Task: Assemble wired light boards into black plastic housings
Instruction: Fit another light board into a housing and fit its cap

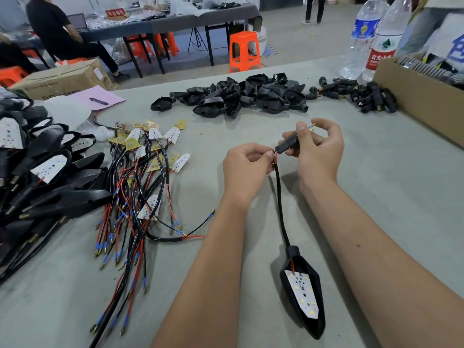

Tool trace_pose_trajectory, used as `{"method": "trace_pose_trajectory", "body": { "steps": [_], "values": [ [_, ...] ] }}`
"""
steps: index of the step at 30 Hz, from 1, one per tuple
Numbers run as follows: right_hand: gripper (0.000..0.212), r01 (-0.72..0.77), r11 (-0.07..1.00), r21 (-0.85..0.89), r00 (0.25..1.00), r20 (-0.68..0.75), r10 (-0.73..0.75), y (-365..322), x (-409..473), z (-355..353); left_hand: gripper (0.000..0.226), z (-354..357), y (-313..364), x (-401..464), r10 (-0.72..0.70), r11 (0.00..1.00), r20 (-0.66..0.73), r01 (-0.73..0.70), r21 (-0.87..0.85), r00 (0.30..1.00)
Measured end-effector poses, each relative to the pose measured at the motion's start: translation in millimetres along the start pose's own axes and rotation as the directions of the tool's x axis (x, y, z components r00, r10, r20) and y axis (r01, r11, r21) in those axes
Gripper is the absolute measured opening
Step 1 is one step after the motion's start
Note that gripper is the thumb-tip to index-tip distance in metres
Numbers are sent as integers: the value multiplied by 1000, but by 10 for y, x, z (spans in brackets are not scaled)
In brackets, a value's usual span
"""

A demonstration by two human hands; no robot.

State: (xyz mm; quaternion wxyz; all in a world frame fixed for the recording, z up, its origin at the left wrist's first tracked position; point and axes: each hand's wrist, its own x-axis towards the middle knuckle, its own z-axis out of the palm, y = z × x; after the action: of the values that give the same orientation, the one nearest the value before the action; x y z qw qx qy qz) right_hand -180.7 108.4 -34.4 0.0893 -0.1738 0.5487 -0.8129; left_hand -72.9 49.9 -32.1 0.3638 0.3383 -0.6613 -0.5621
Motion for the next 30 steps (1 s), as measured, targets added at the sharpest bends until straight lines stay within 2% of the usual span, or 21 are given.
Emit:
{"method": "trace_pose_trajectory", "body": {
  "steps": [5, 12, 18, 22, 30],
  "values": [
    [20, 33, 999, 35, 998, -48, -31, -16, 0, -15, 5, -9, -3, 5, -45, 999, 95, 45, 2, 994],
    [24, -20, 999, -38, 998, 56, 22, -6, 6, -22, 14, -14, 6, -5, 22, 998, 47, -24, 52, 999],
    [19, -128, 992, -9, 987, 95, 129, -27, 36, -27, 7, -37, 21, -2, -31, 998, 35, 34, -60, 999],
    [25, -168, 985, 40, 982, 98, 164, -53, 25, -41, 16, -33, 28, 11, -60, 989, 97, 72, -129, 993],
    [25, -126, 992, -26, 990, 58, 127, -75, 26, -36, 13, 46, 16, -20, -1, 1000, 116, -1, 21, 993]
  ]
}}
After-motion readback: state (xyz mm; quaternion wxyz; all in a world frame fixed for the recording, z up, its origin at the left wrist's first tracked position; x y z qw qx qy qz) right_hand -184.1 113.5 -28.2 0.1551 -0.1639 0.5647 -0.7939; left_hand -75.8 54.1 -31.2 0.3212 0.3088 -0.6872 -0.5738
